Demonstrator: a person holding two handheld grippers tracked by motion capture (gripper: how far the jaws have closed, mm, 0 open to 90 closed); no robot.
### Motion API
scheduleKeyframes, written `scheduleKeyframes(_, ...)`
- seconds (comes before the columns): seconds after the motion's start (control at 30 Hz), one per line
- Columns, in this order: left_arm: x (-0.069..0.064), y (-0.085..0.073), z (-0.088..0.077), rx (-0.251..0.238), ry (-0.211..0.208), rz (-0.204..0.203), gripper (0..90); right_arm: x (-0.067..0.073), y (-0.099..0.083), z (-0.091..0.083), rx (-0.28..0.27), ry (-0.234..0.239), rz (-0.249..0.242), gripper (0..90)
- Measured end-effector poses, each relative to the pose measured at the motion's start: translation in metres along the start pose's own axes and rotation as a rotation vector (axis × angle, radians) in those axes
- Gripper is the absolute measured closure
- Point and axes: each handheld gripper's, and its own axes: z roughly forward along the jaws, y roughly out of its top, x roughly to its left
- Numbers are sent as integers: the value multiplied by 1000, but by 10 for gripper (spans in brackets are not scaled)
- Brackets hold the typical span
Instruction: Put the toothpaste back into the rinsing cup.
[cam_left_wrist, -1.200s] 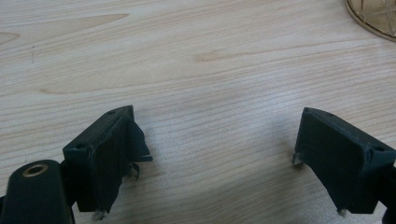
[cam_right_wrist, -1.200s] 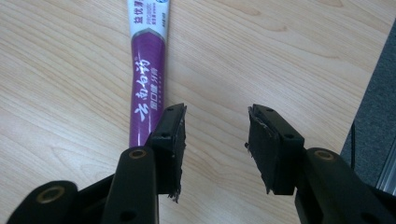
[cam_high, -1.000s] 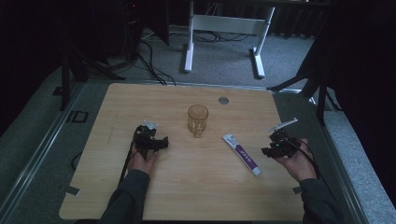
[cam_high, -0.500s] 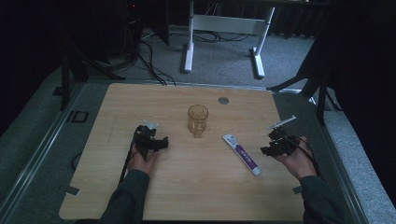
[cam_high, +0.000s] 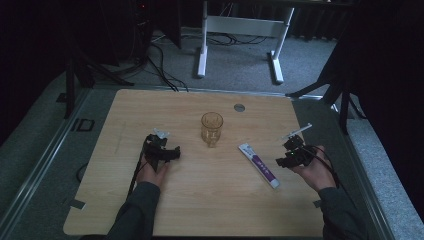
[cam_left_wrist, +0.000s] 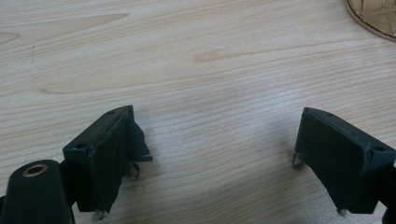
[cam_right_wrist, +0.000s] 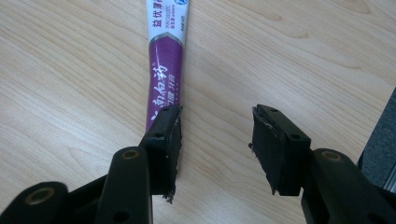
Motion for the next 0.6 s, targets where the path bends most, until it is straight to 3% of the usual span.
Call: scheduleKeyframes(0.6,0,0,0,0,0,-1,128,7,7,8,34,17,-25,539)
